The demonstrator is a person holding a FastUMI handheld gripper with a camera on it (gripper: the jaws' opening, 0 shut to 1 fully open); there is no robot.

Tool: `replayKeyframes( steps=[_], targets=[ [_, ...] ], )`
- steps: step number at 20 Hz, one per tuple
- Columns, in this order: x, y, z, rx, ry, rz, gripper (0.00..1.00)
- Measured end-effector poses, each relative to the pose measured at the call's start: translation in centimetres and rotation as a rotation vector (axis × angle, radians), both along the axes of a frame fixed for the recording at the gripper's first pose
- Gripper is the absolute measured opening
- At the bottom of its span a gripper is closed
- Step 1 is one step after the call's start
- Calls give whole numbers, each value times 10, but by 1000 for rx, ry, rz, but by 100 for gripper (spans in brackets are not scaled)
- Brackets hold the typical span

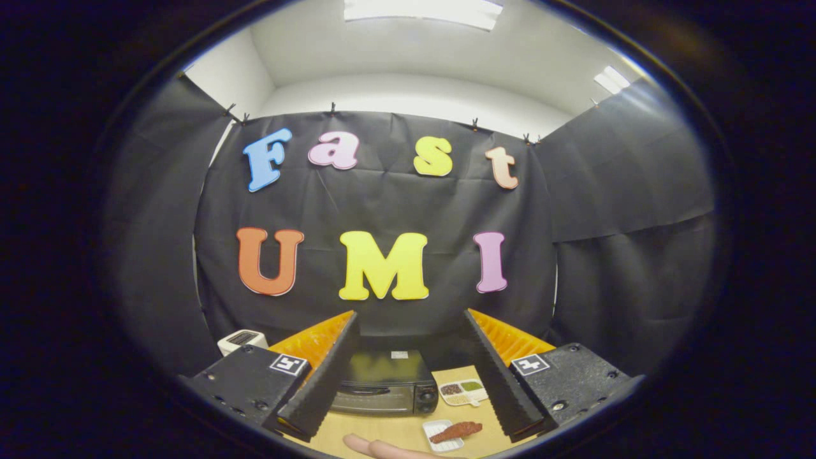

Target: Open the toaster oven, put the food inside, and close the toaster oven door.

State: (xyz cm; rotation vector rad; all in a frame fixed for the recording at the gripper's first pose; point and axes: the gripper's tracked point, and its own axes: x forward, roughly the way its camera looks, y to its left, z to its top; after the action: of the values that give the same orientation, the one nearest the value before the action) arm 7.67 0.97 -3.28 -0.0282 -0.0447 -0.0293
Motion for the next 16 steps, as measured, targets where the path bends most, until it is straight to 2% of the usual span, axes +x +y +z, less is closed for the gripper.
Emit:
replayKeyframes(
  steps=[6,9,12,16],
  targets=[
    [72,43,-76,63,171,114,100],
    [108,53,-116,51,248,124,100],
    [147,63,-148,34,268,139,100],
    [178,71,-193,27,342,155,100]
  ],
)
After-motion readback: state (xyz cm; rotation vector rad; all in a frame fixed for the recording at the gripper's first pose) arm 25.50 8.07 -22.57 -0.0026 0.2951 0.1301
